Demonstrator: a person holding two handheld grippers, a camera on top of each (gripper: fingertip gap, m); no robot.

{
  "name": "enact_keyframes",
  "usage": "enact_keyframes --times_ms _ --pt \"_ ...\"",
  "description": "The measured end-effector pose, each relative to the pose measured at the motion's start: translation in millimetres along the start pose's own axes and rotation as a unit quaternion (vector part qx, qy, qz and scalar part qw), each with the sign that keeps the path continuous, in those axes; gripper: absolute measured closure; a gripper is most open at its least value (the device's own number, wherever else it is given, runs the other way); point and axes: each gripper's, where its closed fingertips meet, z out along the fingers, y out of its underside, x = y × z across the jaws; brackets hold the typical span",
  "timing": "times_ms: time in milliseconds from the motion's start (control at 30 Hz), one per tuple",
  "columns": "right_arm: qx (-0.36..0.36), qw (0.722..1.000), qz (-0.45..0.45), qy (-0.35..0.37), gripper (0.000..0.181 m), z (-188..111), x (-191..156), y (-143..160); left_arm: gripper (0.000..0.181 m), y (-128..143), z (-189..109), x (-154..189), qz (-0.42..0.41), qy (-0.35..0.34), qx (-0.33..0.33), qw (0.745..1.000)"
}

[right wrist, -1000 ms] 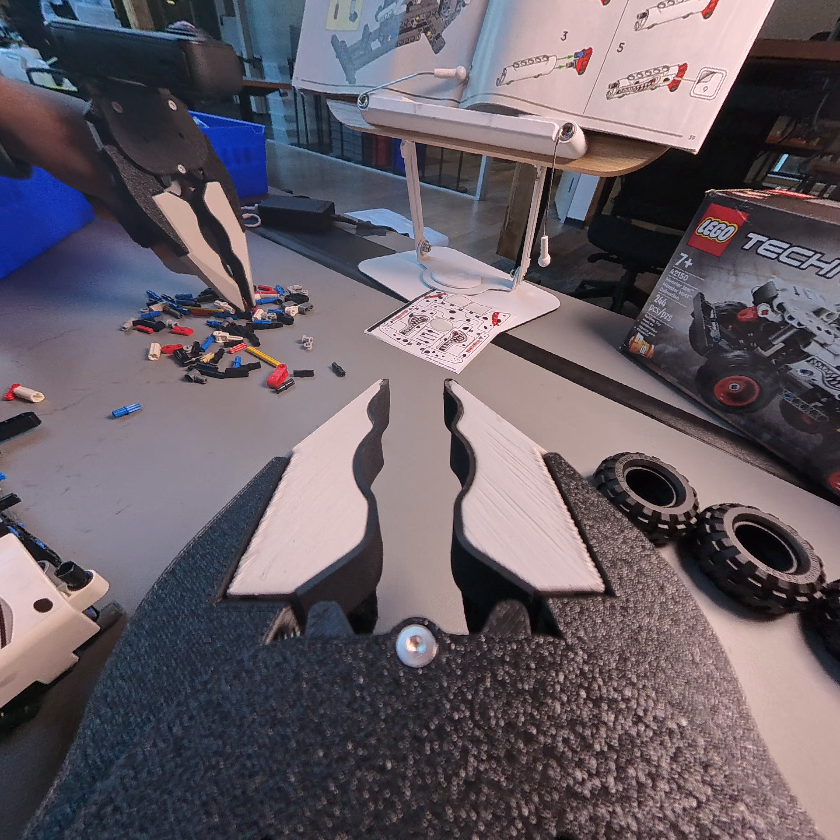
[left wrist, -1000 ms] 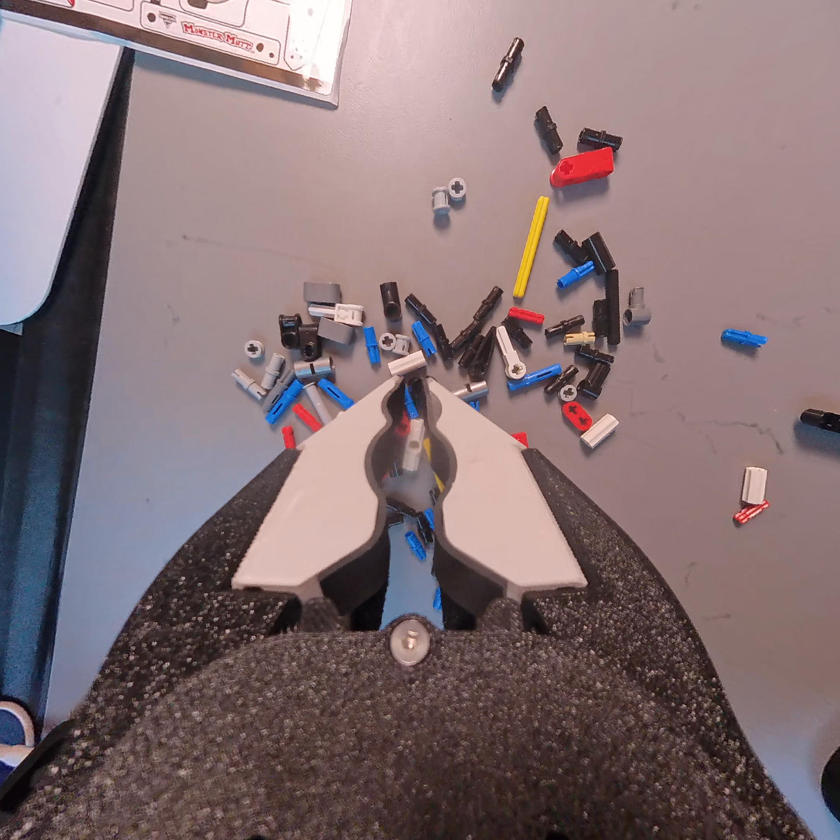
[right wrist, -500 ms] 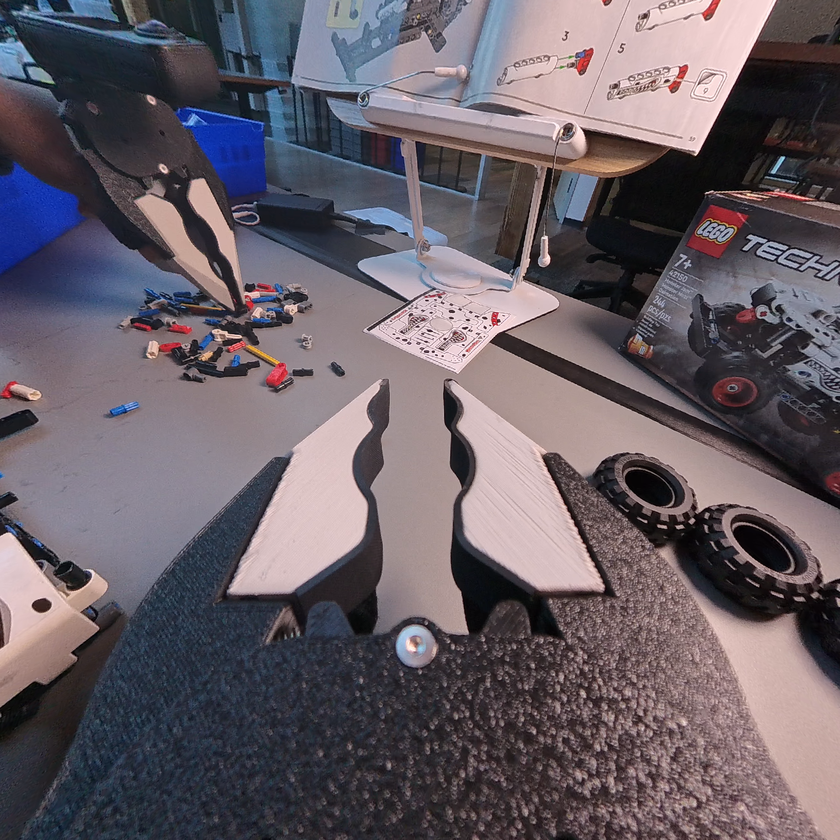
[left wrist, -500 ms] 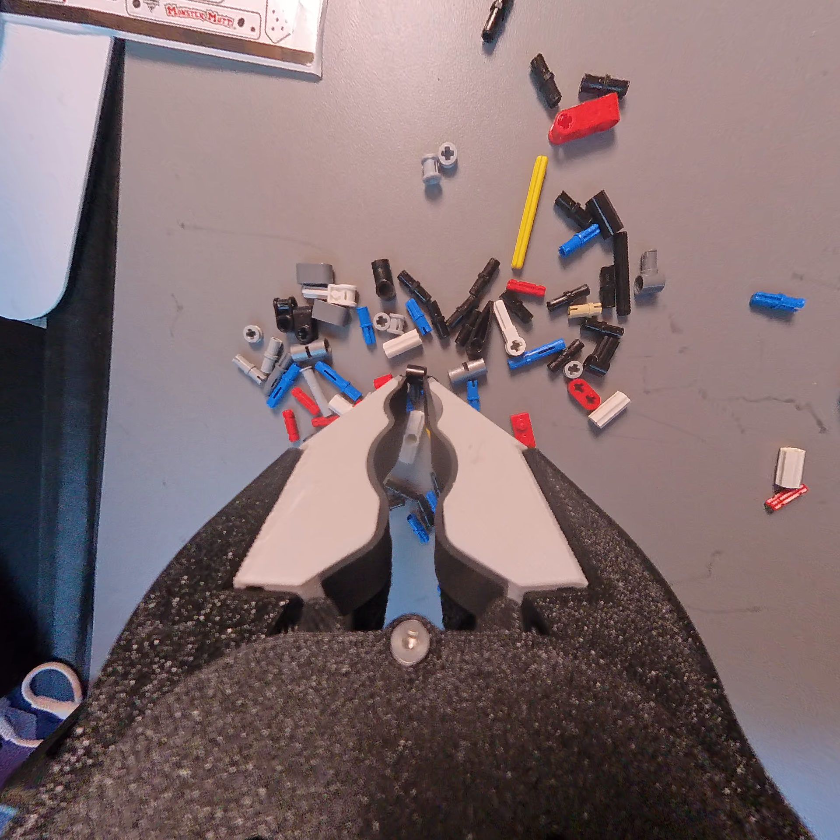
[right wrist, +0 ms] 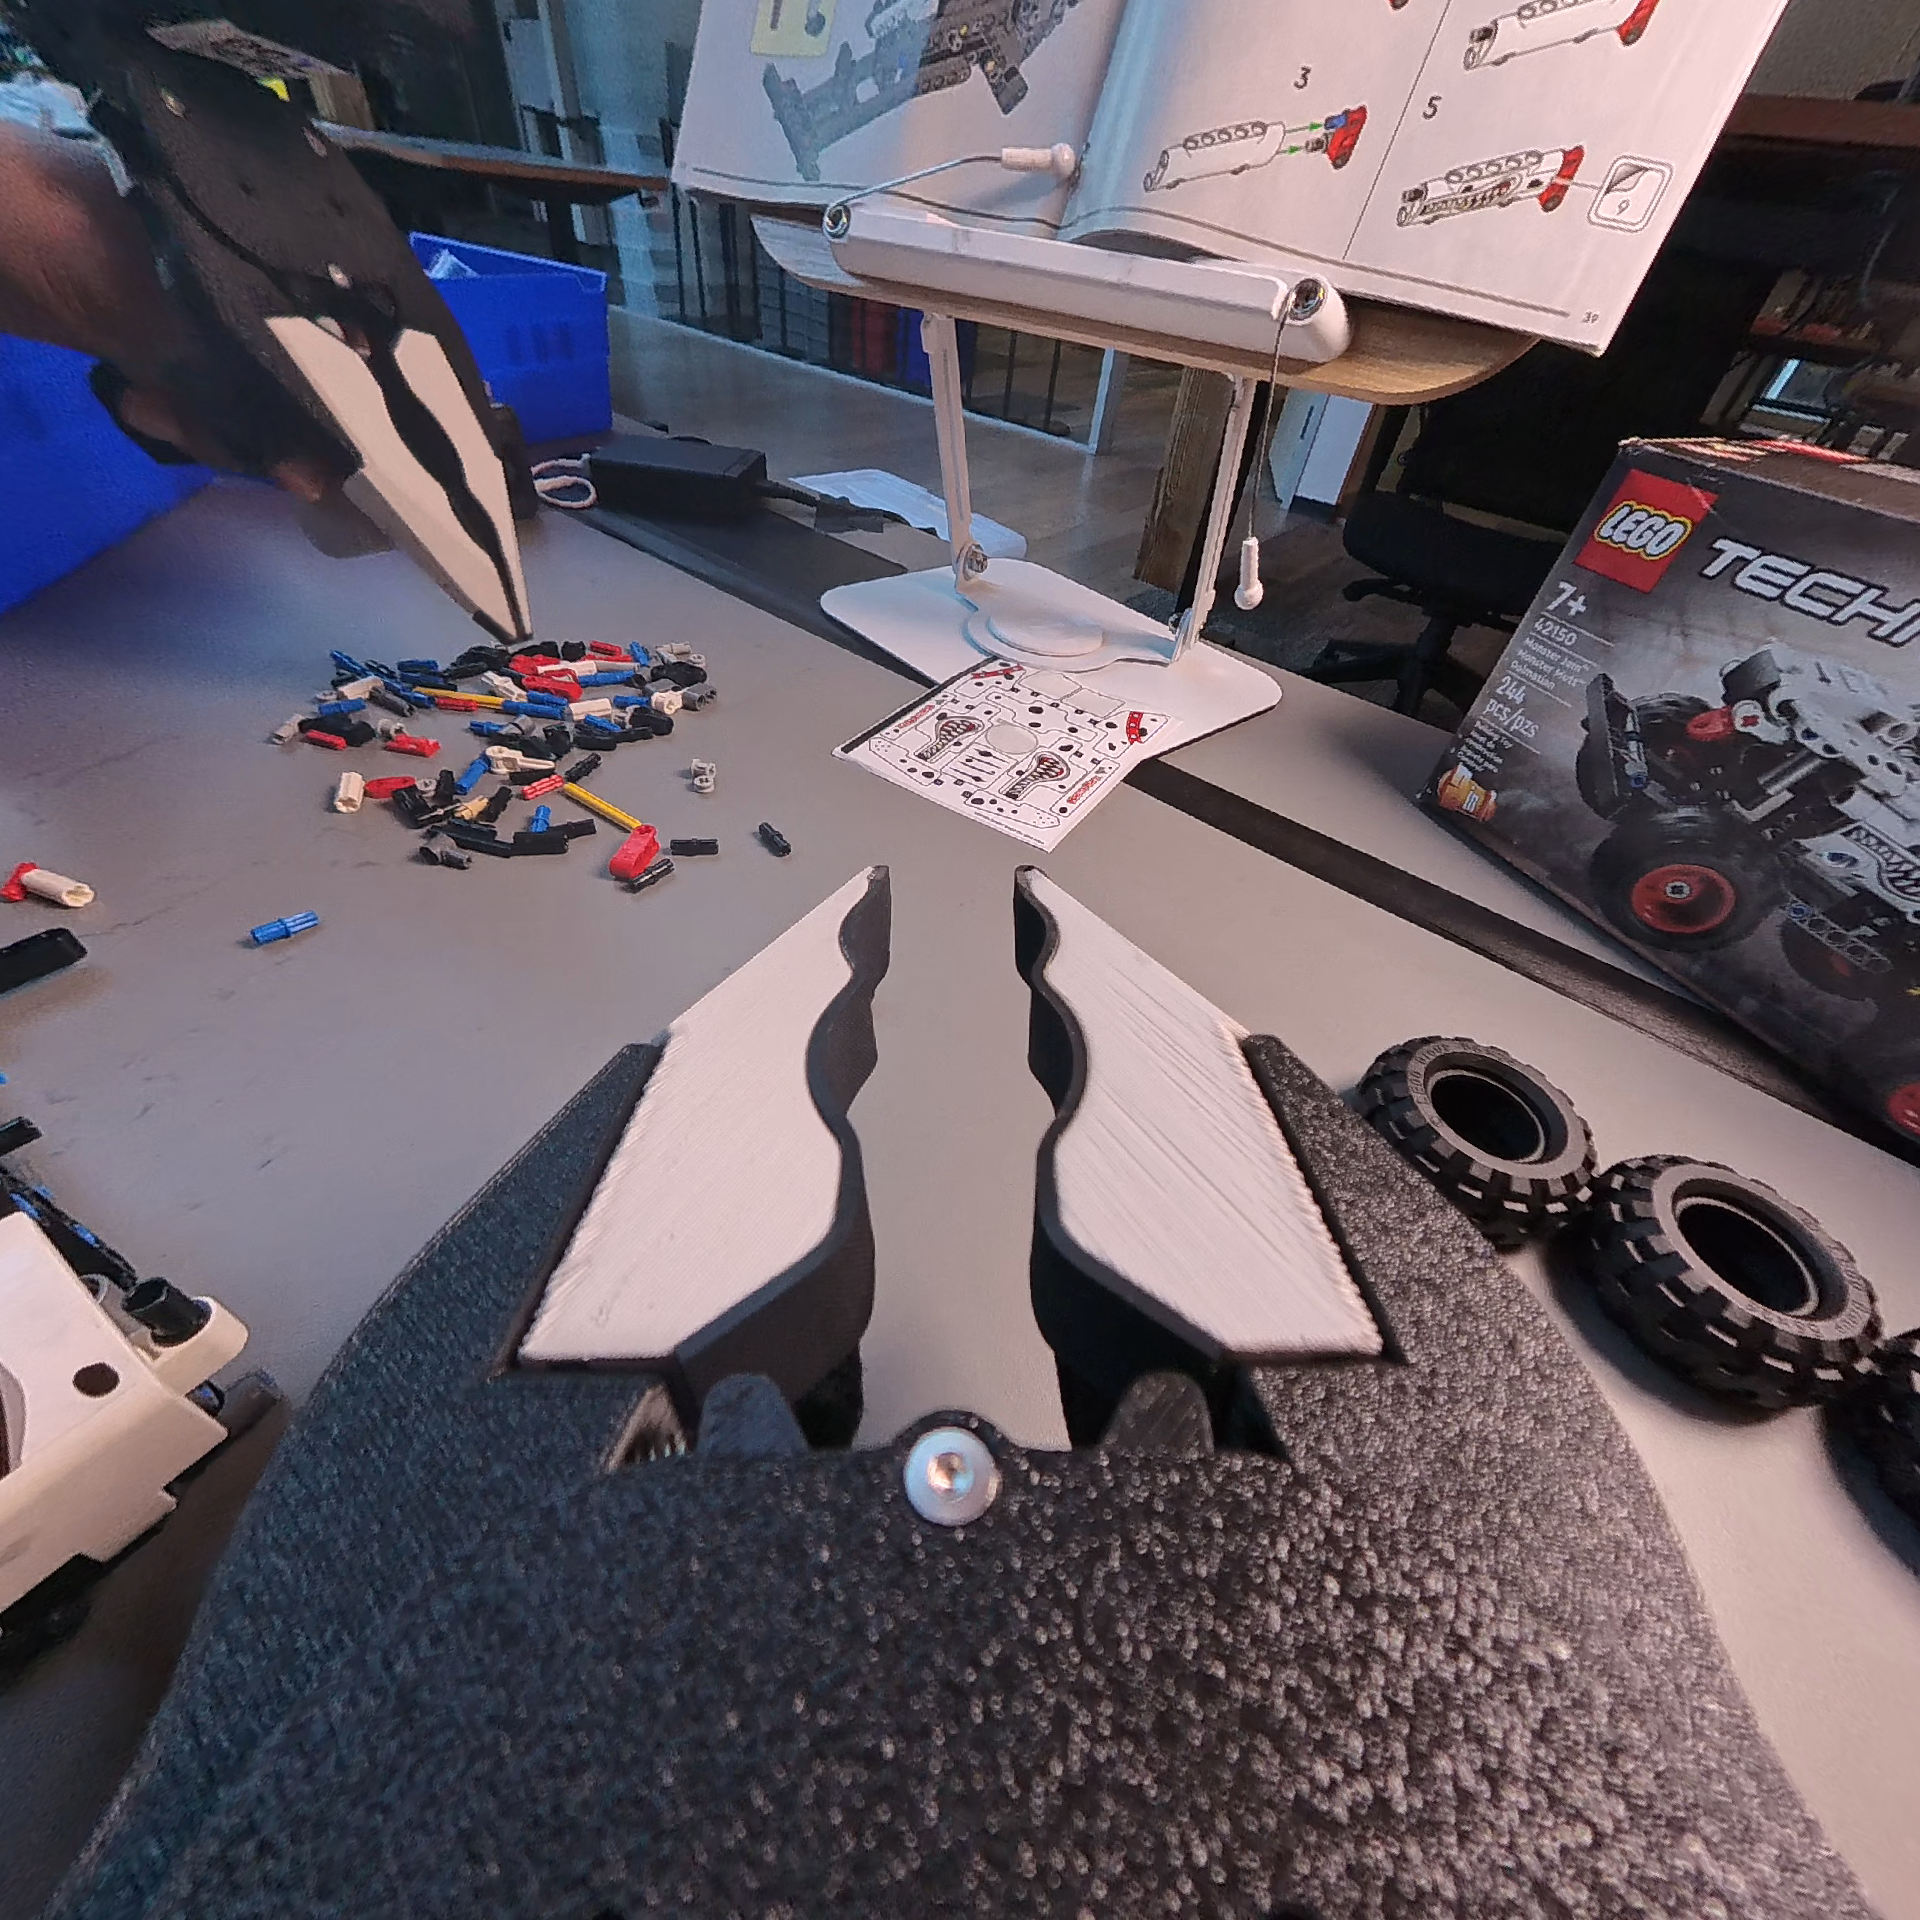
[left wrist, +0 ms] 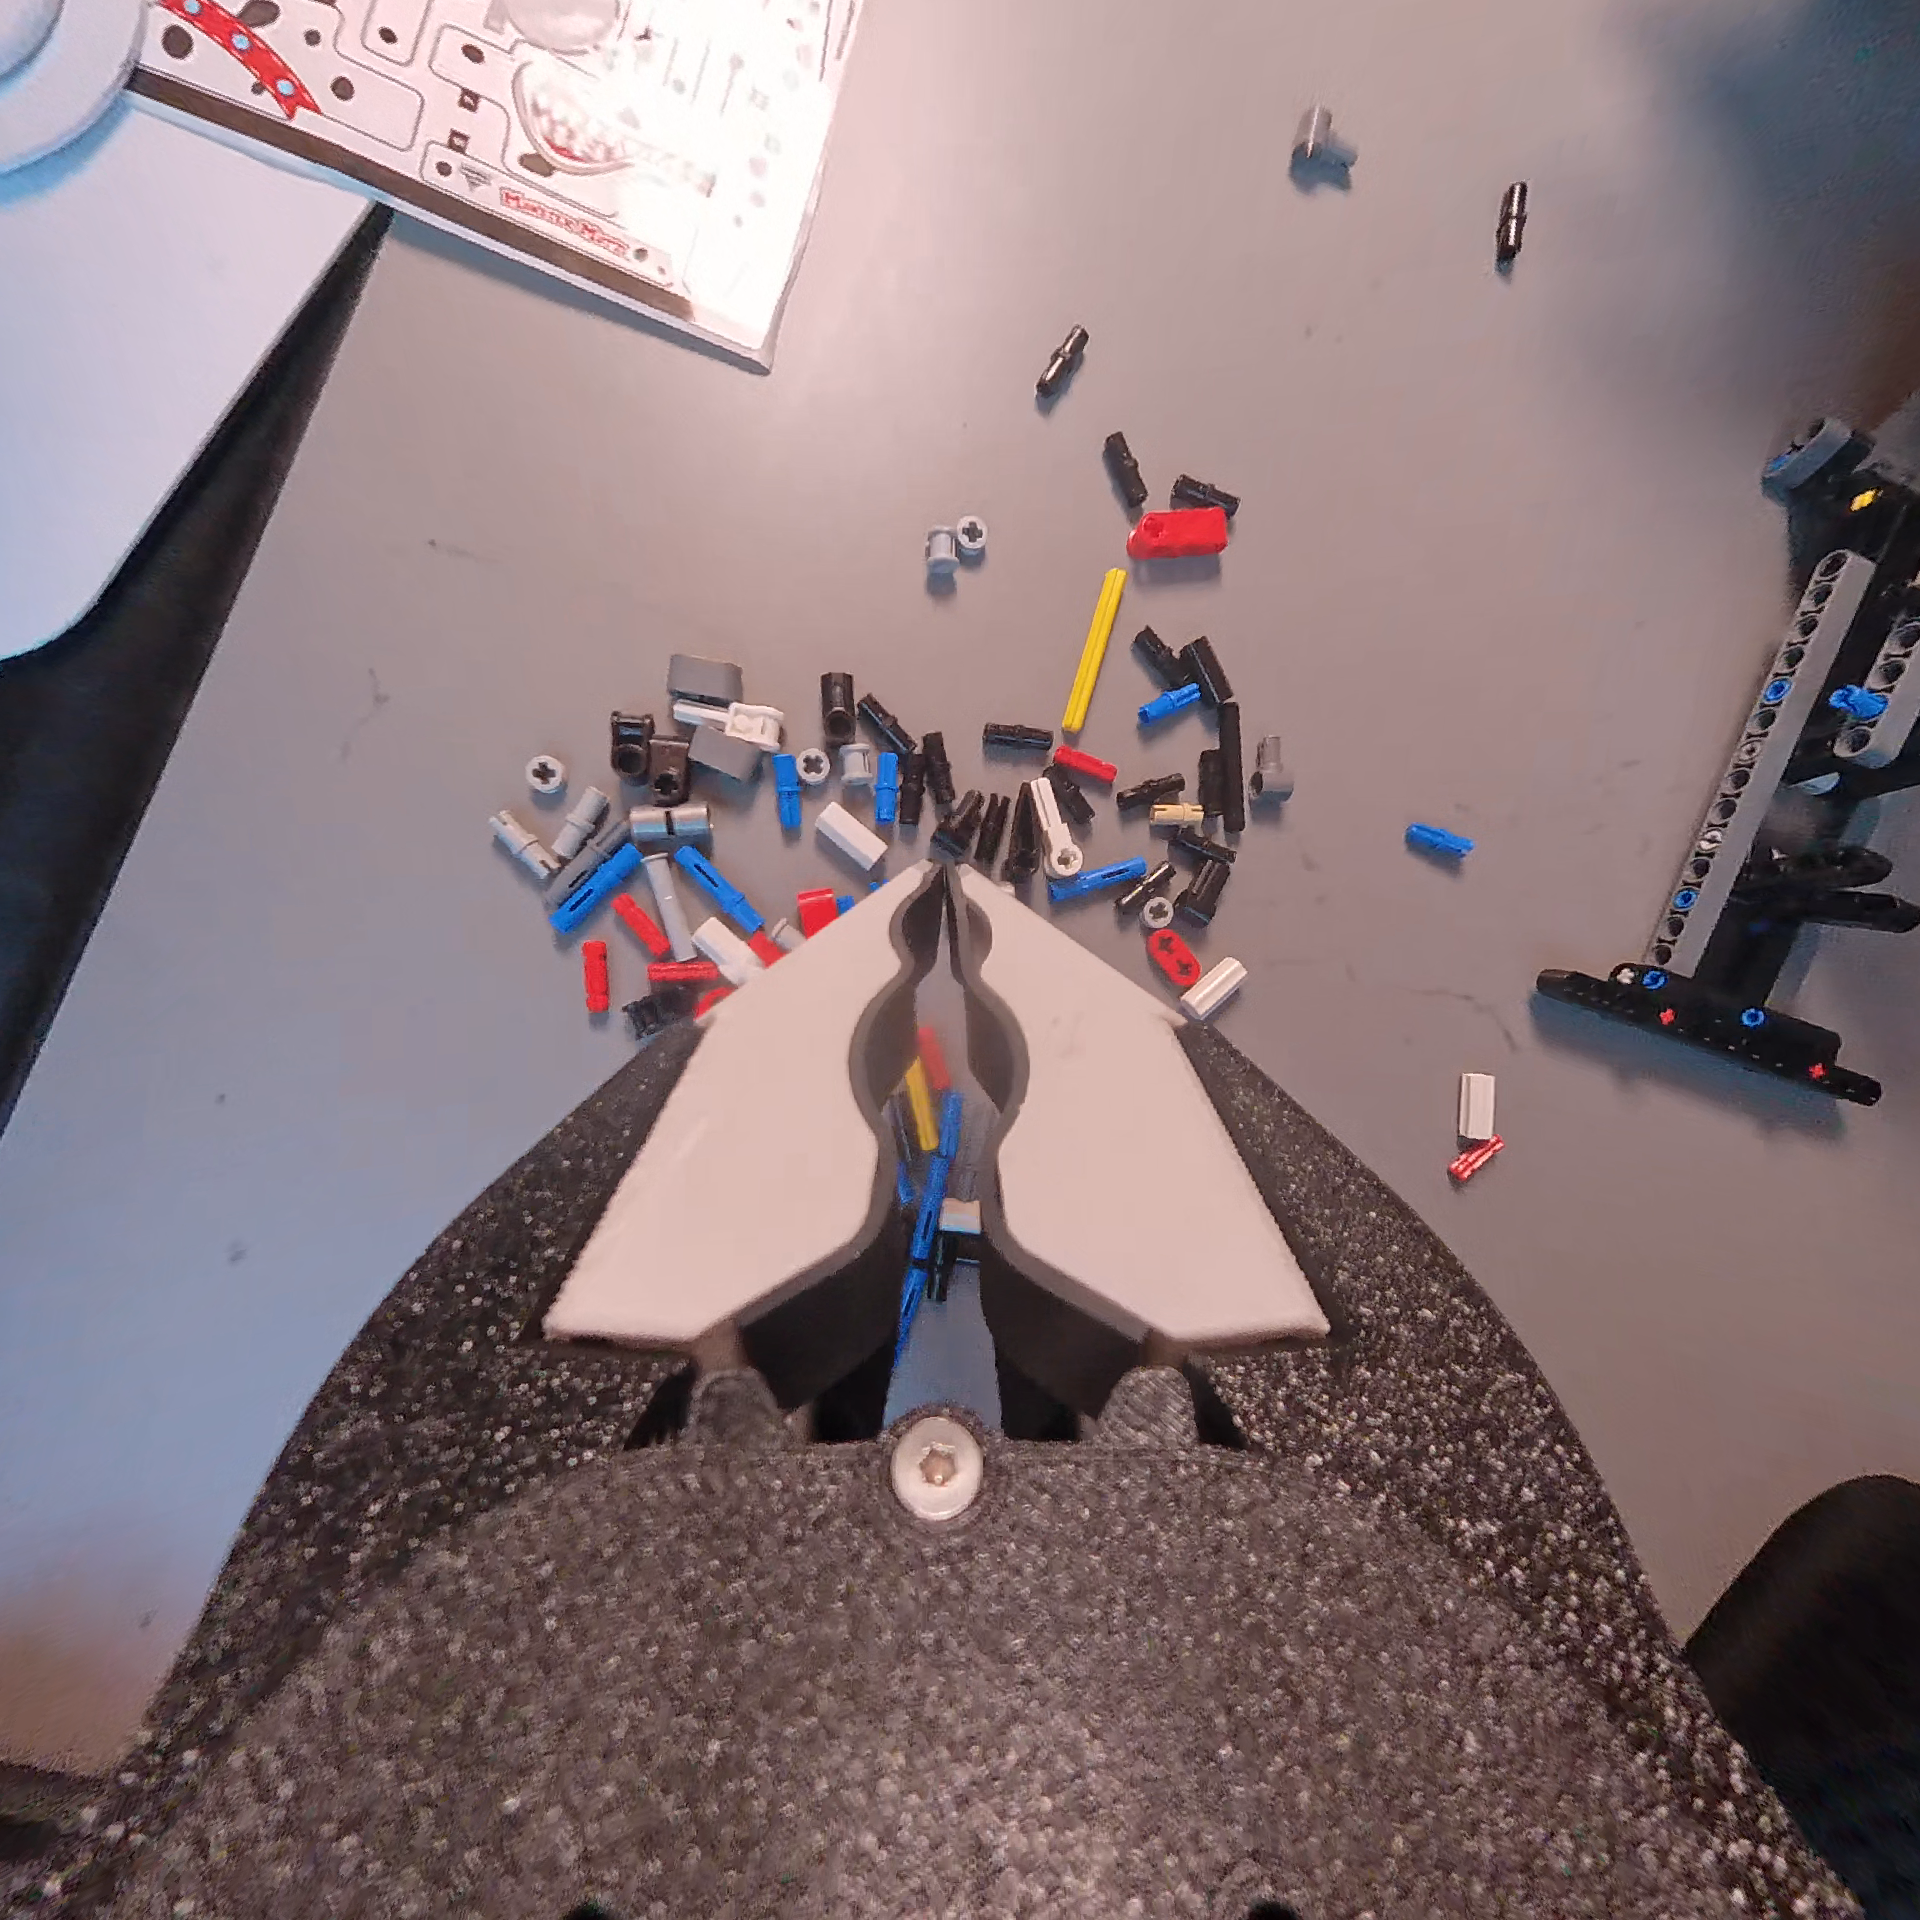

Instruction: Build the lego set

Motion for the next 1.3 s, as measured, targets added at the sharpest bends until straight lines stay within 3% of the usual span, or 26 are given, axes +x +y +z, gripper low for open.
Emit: enact_keyframes --times_ms 100,233,567,1300 --pt "-0.001 1.000 -0.002 -0.001 0.158 0.3 -0.6 0.2 0.171 -1.1 10.6 6.7 0.015 -0.004 -0.017 1.000" --pt "-0.001 1.000 -0.003 -0.002 0.158 0.2 -1.1 0.3 0.171 4.5 25.3 1.0 0.063 -0.044 -0.064 0.995" --pt "0.001 1.000 0.003 -0.007 0.158 -0.3 -1.1 -0.1 0.169 15.2 33.7 1.1 0.125 -0.060 -0.110 0.984" --pt "-0.001 1.000 0.002 -0.013 0.158 -0.2 -2.9 0.2 0.181 3.9 34.0 -4.1 0.098 -0.057 -0.079 0.990"
